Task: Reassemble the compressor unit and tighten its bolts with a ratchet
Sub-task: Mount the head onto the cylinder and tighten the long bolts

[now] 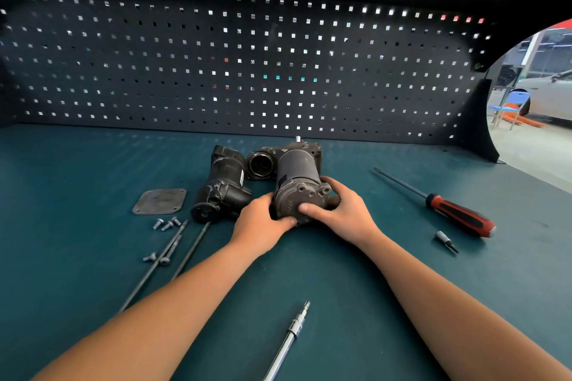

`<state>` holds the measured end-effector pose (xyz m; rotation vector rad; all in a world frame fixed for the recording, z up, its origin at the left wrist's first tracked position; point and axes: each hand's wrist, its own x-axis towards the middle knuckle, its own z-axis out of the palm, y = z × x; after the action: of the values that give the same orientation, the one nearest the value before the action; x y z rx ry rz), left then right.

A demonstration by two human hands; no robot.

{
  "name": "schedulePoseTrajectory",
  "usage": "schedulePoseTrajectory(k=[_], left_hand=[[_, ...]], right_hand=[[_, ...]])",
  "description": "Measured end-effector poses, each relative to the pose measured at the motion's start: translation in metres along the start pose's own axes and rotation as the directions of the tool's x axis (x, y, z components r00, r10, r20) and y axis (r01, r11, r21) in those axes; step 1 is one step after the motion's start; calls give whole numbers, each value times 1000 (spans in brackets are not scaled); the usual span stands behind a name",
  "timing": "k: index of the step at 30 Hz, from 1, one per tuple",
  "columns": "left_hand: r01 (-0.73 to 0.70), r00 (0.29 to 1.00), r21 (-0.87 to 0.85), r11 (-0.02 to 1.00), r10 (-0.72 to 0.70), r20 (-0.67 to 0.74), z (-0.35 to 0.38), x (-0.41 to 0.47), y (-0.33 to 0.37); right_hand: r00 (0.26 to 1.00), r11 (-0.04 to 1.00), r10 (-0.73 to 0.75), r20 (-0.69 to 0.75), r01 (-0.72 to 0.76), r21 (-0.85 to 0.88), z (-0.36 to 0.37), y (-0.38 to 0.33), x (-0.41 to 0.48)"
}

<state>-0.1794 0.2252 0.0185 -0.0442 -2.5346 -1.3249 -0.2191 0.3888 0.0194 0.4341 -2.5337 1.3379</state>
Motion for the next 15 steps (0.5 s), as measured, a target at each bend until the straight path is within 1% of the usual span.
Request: schedulePoseTrajectory(k=[4,8,13,15], left_hand=[[4,1000,-52,999,-3,13,-1,1,0],[30,998,-95,995,-25,55,-3,1,2],[1,1000,65,998,-2,16,-1,-1,7],[7,1000,92,996,-9,21,0,-2,8]], right_hand=[[999,998,30,21,-31,57,0,2,0],[998,994,56,8,-56,98,2,-1,-1],[997,997,60,-41,-58,51,5,-7,-2],[997,998,56,-44,-56,4,5,-9,-2]])
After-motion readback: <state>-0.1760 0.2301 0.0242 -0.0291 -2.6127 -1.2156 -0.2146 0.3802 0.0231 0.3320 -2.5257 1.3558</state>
